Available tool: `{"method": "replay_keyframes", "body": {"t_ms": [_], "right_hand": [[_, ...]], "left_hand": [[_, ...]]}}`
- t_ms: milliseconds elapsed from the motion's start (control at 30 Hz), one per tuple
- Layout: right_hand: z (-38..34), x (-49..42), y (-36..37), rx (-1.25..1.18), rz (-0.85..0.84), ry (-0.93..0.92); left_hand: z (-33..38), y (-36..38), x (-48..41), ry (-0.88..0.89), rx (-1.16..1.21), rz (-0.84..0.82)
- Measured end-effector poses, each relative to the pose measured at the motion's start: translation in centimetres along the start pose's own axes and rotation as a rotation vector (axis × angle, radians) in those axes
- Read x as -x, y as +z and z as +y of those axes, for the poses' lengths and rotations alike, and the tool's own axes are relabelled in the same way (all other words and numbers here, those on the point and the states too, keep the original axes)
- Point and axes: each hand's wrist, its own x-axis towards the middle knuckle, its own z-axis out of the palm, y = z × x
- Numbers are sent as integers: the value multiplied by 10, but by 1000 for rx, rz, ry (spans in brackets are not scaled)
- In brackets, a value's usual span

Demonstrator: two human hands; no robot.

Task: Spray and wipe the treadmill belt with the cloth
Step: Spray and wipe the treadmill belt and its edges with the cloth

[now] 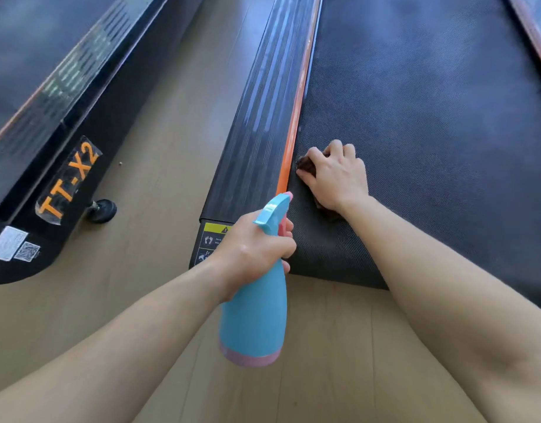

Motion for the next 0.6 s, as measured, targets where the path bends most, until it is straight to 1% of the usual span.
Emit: {"method": "replay_keyframes", "body": {"t_ms": [67, 133, 167, 233, 300, 433, 500, 533, 600], "right_hand": [[-4, 38, 1, 3, 60, -77], [-4, 83, 3, -16, 115, -231], [-2, 97, 4, -28, 118, -294], [4, 94, 4, -31, 100, -355], [4, 64, 3, -9, 83, -325], [-4, -4, 2, -24, 40, -105], [-7, -15, 3, -37, 33, -37], [-8, -9, 3, -25, 43, -44], [-8, 19, 3, -1, 74, -144]], "left_hand": [[5, -5, -1, 0, 37, 5], [10, -11, -2, -5, 45, 22], [11, -14, -3, 1, 34, 29], [13, -18, -6, 10, 25, 35], [12, -21, -8, 12, 15, 38], [8, -22, -9, 13, 5, 37], [8, -23, -7, 16, 10, 33], [8, -24, -7, 20, 8, 32], [8, -26, -7, 30, 11, 34]]}}
